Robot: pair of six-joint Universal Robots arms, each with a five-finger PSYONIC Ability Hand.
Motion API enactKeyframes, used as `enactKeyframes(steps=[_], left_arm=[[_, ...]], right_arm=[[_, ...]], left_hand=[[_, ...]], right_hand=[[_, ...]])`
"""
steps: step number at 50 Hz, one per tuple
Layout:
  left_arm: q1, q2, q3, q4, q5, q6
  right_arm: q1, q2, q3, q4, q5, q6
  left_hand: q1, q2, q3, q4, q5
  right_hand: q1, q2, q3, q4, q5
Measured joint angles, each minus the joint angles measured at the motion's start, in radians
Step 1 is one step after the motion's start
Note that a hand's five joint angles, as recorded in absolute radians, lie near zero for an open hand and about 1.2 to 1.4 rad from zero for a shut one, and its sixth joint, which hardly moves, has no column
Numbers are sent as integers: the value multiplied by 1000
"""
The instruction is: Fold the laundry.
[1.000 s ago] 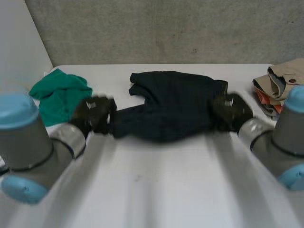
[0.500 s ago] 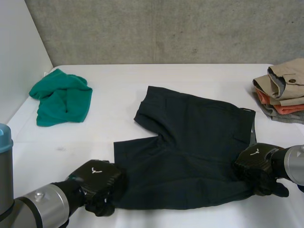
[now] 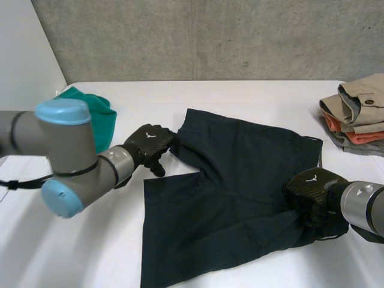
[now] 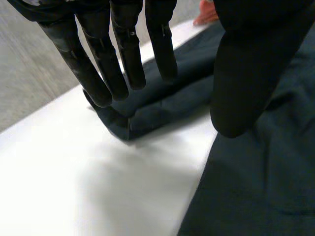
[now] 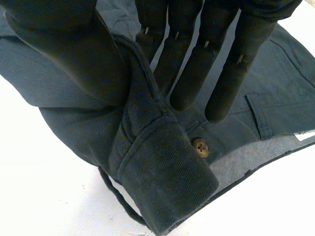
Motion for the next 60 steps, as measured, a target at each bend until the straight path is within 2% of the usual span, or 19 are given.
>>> enactKeyframes(steps=[4,9,23,30,42,53,57,59,60], left_arm=[[-9,-131,178,-84,12,50],[-27,-243,335,-126,24,92],[-76,-377,535,-74,17,92],[-93,-399,575,-57,-12,107],[-108,-358,503,85,-49,145],[-99,-407,529,28,-47,184],[-96,-422,539,13,-51,204],[-95,-427,540,19,-55,212],[-95,-427,540,21,-56,213]], right_arm=[[2,2,11,-22,1,-2],[4,4,20,-43,4,-2],[-6,4,28,-54,2,-2],[-13,8,28,-55,0,-4],[-24,24,27,-60,-4,-7],[-26,41,24,-62,-7,-7],[-26,43,24,-63,-8,-7],[-26,43,24,-63,-8,-7],[-26,43,24,-63,-9,-6]], left_hand=[[0,0,0,0,0],[-4,-4,-3,-10,-8],[-4,-14,-4,-21,-21],[0,6,8,5,6],[-3,2,6,-13,-11],[20,20,23,15,18],[236,221,212,204,204],[415,397,395,389,381],[415,397,395,389,381]], right_hand=[[0,0,0,0,0],[0,0,0,0,0],[0,0,0,0,0],[0,0,0,0,0],[0,0,0,0,0],[0,0,0,0,0],[0,0,0,0,0],[0,0,0,0,0],[0,0,0,0,0]])
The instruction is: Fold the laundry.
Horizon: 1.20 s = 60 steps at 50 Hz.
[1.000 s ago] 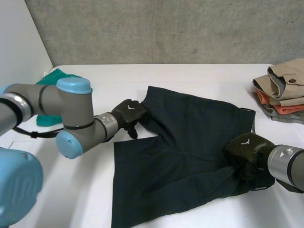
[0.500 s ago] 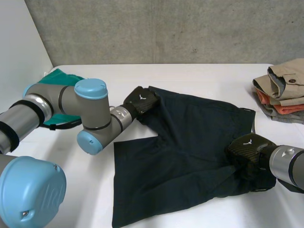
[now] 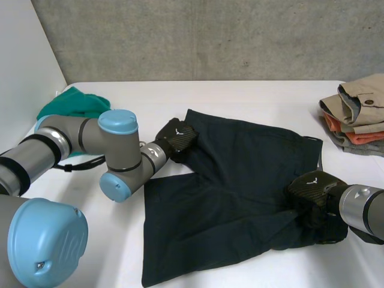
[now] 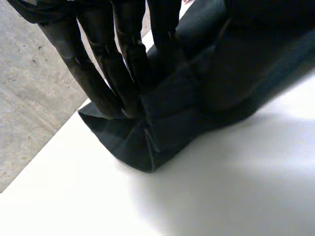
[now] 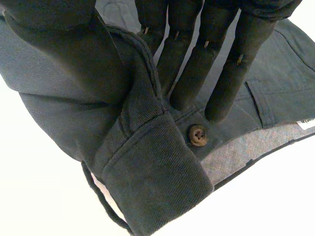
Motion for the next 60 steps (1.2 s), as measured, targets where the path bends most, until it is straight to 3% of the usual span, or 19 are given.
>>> enactKeyframes(steps=[2,10,17,25,27,29,30,32,35,47,53,60], left_arm=[[0,5,-5,18,-22,9],[1,131,-124,62,-165,76],[21,261,-305,51,-168,224],[44,275,-387,11,-164,335],[41,272,-387,5,-173,336],[37,275,-386,3,-182,329],[35,280,-385,2,-188,321],[29,300,-384,2,-204,298],[25,340,-390,2,-224,257],[12,669,-650,-43,-280,-63],[-55,844,-946,-136,-264,-209],[-151,937,-1176,-141,-254,-287]], right_arm=[[0,0,0,0,0,0],[1,-3,-1,3,-1,2],[20,-5,0,21,2,5],[39,-12,2,41,7,5],[42,-13,3,43,7,6],[46,-15,4,45,8,7],[48,-16,5,45,8,8],[52,-20,6,44,9,12],[56,-28,8,41,9,20],[89,-60,-9,-18,6,116],[98,-51,-53,-85,10,264],[80,-39,-78,-118,23,421]], left_hand=[[112,162,157,161,136],[112,169,163,170,136],[112,169,163,170,136],[112,169,163,170,136],[29,52,53,68,70],[-250,-202,-195,-179,-167],[-346,-264,-256,-262,-250],[-769,-686,-665,-680,-665],[-823,-790,-784,-793,-781],[-798,-778,-776,-781,-766],[-684,-672,-669,-665,-655],[-681,-661,-659,-655,-639]], right_hand=[[0,0,0,0,0],[0,0,0,0,0],[0,0,0,0,0],[0,0,0,0,0],[0,0,0,0,0],[0,0,0,0,0],[0,0,0,0,0],[0,0,0,0,0],[0,0,0,0,0],[0,0,0,0,0],[0,0,0,0,0],[0,0,0,0,0]])
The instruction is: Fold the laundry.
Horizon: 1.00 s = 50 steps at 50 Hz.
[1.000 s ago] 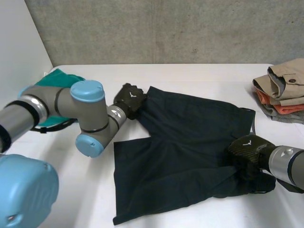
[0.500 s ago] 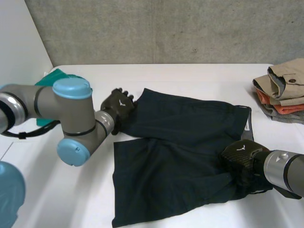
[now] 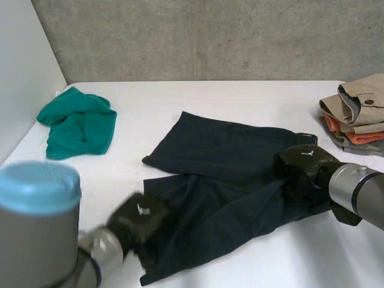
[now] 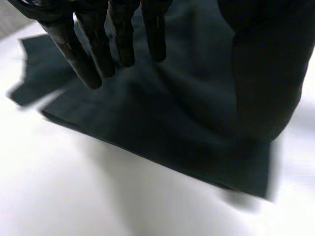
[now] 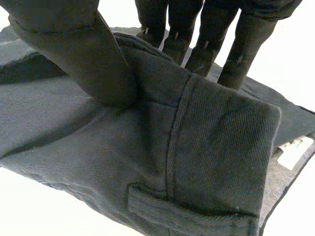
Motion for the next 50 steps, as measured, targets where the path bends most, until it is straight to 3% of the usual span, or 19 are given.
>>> enactKeyframes(steps=[6,12,14,18,23,29,33,38,43,50], left_arm=[[-70,9,-67,48,-29,-24],[-81,-39,-49,87,-85,-29],[-77,-70,-31,102,-107,-30],[-70,-114,-7,135,-124,-29],[-70,-118,0,175,-129,-25],[-79,-49,-20,180,-111,22],[-73,5,-41,33,-55,140],[-49,20,-21,-182,16,262],[-31,-34,87,-254,31,290],[16,-181,390,-147,-28,275]], right_arm=[[-15,1,8,-32,28,92],[-29,-1,20,-45,42,128],[-37,-5,23,-45,42,140],[-48,-20,25,-37,41,152],[-54,-44,28,-8,32,122],[-78,-82,63,164,-23,-164],[-130,-75,109,373,-61,-518],[-169,-20,128,498,-77,-773],[-155,32,80,444,-78,-723],[-130,65,-29,226,-62,-466]], left_hand=[[9,2,0,0,0],[26,12,11,9,9],[196,168,172,170,166],[757,749,735,735,722],[787,828,820,822,783],[787,829,821,822,783],[787,829,821,822,783],[787,829,822,822,783],[787,830,824,826,783],[787,831,825,826,783]], right_hand=[[0,0,0,0,0],[0,0,0,0,0],[0,0,0,0,0],[0,0,0,0,0],[0,0,0,0,0],[0,0,0,0,0],[0,0,0,0,0],[0,0,0,0,0],[0,0,0,0,0],[0,0,0,0,0]])
